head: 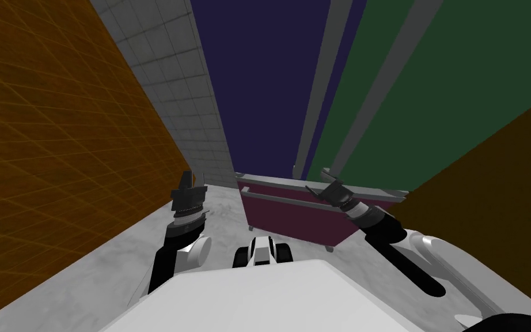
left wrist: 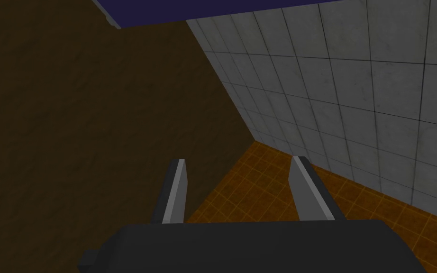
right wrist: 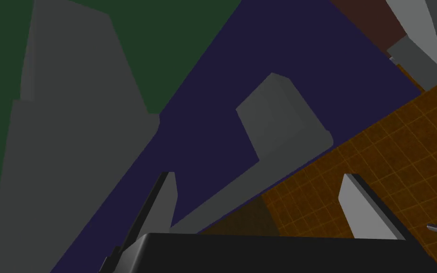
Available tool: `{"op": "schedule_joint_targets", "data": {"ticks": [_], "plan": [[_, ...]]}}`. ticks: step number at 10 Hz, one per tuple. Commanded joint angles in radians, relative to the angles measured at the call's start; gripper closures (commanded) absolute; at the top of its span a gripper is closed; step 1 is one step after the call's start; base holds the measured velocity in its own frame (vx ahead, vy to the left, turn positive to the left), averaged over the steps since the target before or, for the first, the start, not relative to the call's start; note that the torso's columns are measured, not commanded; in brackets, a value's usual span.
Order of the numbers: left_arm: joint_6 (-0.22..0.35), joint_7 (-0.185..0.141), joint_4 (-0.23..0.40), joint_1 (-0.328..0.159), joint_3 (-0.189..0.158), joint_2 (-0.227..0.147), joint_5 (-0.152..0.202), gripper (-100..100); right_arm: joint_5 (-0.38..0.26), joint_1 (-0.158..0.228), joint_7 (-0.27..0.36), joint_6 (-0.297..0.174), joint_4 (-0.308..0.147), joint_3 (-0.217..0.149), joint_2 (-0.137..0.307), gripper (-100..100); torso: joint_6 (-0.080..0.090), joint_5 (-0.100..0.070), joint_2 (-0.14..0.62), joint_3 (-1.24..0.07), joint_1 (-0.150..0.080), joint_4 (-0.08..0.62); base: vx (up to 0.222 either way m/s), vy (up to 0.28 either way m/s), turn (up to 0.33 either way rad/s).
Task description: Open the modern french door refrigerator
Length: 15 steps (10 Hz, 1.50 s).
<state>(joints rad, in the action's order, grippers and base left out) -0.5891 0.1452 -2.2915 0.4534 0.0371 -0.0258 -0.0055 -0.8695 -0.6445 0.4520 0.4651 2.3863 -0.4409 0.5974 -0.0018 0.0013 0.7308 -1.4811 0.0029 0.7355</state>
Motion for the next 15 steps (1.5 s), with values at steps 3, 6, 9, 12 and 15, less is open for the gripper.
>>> {"op": "schedule_joint_targets", "data": {"ticks": [3,6,9,12,15], "plan": [[0.000,0.000,0.000,0.000,0.000,0.000,0.000,0,-0.094,-0.018,0.030,-0.003,0.003,-0.052,0.079,-100,0.002,-0.002,0.012,0.008,-0.006,0.004,0.092,0.133,-0.062],[0.000,0.000,0.000,0.000,0.000,0.000,0.000,0,-0.121,-0.024,0.039,-0.003,0.005,-0.068,0.101,-100,0.002,-0.001,0.007,0.005,-0.004,0.003,0.053,0.084,-0.042],[0.000,0.000,0.000,0.000,0.000,0.000,0.000,0,-0.126,-0.044,0.032,-0.028,0.004,-0.095,0.096,100,0.001,-0.003,0.008,0.006,-0.004,0.001,-0.013,0.038,-0.060],[0.000,0.000,0.000,0.000,0.000,0.000,0.000,0,-0.130,-0.066,0.023,-0.050,0.002,-0.118,0.091,100,0.000,0.001,0.009,0.007,0.006,0.001,-0.077,0.250,-0.167],[0.000,0.000,0.000,0.000,0.000,0.000,0.000,0,-0.135,-0.098,0.011,-0.083,0.000,-0.152,0.082,100,-0.003,0.003,0.004,0.002,0.006,0.002,-0.085,0.262,-0.173]]}}
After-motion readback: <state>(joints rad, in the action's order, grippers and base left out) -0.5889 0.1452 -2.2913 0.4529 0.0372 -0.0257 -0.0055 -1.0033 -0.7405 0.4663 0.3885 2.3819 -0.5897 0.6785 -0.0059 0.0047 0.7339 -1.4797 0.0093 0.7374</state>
